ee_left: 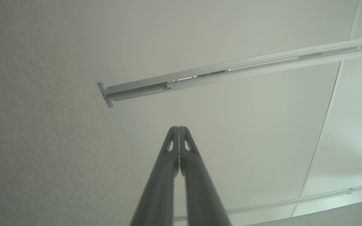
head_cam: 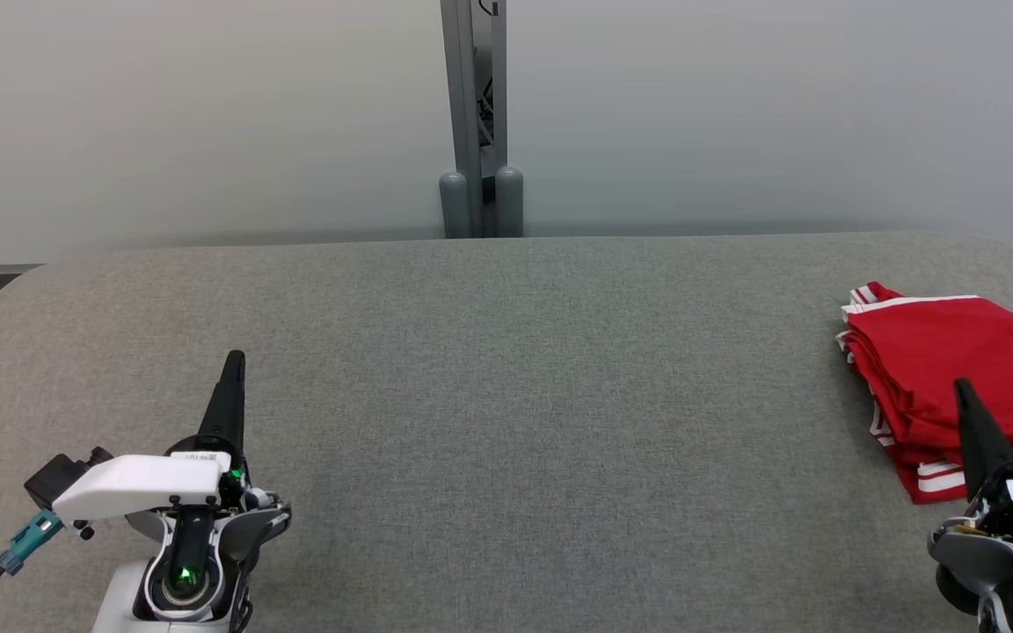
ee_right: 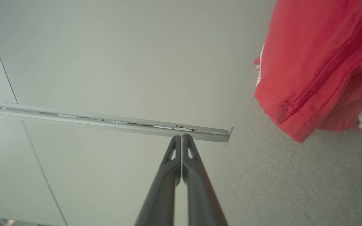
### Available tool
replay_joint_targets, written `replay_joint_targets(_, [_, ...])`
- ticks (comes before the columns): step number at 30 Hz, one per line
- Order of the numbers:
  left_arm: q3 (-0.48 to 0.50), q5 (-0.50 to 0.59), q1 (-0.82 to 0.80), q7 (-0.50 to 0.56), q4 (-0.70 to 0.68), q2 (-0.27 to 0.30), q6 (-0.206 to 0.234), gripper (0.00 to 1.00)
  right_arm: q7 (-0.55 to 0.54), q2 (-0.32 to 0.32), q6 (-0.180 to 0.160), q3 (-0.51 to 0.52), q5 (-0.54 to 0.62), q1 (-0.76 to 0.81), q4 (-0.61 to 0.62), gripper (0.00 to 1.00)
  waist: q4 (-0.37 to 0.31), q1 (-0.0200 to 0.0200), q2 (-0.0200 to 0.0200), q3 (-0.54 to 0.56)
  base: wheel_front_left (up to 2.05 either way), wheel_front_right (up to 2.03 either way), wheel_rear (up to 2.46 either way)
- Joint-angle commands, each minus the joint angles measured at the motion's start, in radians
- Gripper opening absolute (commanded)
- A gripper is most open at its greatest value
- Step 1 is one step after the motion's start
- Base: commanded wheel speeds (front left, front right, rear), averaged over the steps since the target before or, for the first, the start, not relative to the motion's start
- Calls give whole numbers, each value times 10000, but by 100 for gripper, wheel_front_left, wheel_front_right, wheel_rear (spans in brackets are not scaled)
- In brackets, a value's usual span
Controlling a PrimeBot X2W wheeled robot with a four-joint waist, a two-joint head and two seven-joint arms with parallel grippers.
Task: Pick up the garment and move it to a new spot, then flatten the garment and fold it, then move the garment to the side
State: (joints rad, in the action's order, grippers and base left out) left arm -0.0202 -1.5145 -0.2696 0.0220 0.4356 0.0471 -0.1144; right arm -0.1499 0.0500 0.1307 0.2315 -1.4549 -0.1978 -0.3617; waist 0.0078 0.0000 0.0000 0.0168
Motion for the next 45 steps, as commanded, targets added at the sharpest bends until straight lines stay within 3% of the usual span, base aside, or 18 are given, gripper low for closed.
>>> replay_joint_targets(1, [64, -247, -239, 52, 23, 50, -89, 0, -105, 87, 1, 86, -247, -211, -2, 0, -9, 0, 0, -20, 0, 0, 0])
replay_joint_targets(16, [212, -1185, -578, 277, 158, 55, -215, 0, -431, 94, 0, 335, -1196, -489, -149, 0, -82, 0, 0, -185, 0, 0, 0])
replay_joint_targets(45, [200, -1147, -556, 275, 145, 55, -193, 0, -438, 79, 0, 334, -1139, -485, -139, 0, -82, 0, 0, -185, 0, 0, 0])
